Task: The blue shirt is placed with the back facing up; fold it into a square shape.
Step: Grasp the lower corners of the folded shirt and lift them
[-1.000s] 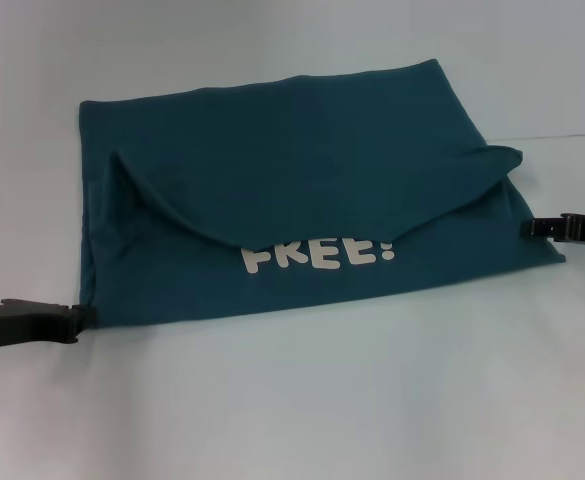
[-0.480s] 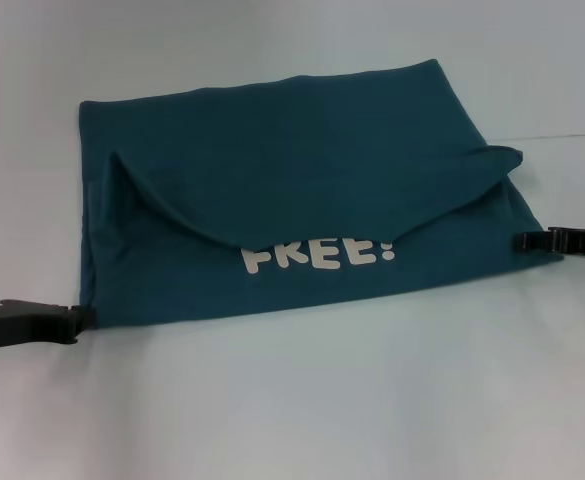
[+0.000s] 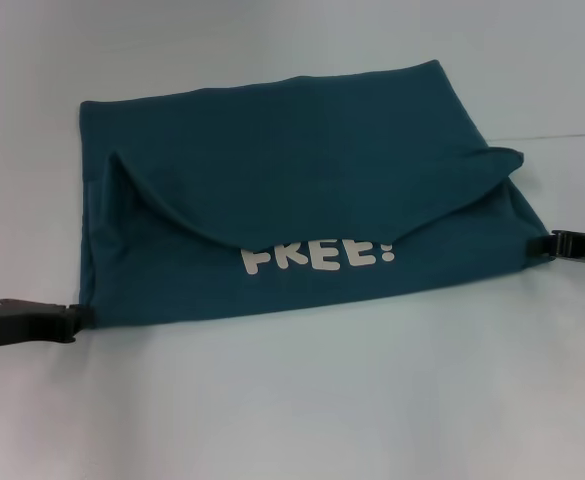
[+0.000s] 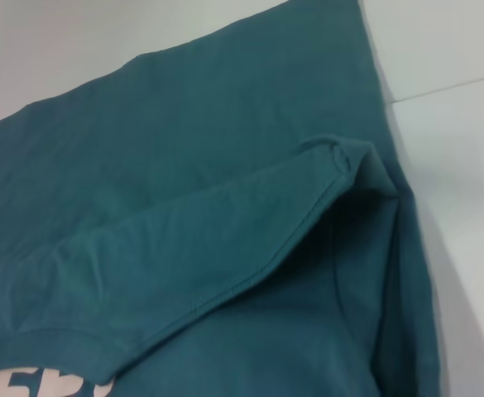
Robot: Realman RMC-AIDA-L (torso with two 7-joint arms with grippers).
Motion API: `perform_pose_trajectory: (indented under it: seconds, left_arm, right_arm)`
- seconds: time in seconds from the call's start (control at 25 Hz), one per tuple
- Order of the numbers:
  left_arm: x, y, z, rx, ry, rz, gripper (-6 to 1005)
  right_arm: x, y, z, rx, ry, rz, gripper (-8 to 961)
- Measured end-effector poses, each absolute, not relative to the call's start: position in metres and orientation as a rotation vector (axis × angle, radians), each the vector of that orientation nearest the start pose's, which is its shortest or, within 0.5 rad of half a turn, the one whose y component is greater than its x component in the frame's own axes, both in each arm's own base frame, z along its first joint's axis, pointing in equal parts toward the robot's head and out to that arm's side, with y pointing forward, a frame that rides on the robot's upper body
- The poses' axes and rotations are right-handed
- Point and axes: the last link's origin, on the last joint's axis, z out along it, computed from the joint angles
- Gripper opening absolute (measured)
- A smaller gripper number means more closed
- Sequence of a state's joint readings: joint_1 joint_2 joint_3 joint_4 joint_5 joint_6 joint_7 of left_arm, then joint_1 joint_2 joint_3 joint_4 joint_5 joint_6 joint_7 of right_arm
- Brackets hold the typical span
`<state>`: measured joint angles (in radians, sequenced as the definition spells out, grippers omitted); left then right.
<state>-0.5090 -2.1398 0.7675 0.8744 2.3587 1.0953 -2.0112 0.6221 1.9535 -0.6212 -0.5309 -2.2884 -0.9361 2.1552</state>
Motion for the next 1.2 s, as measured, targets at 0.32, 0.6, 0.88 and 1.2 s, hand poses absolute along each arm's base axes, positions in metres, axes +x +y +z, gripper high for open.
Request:
perform_pose_trajectory:
  seconds: [0.32, 0.6, 0.88, 1.2]
  left_arm:
    - [-0.314, 0.366, 0.018, -2.197, -1.23, -0.209, -2]
    - [-0.321, 0.35, 0.031, -2.174, -1.305, -0.275, -2]
    - [-0.327, 0.329, 0.041, -2.188, -1.38, -0.378, -2]
    - [-0.329, 0.297, 0.046, -2.257, -1.437, -0.51, -2]
  right_arm:
    - [0.35, 0.389, 0.058, -1.952, 1.461, 0.371, 61]
    - [0.356, 0.368, 0.063, -1.977, 1.472, 0.43, 46]
    - [0.355, 0.34, 0.057, -2.065, 1.416, 0.446, 47]
    - [0.358, 0.3, 0.057, -2.161, 1.381, 0.524, 47]
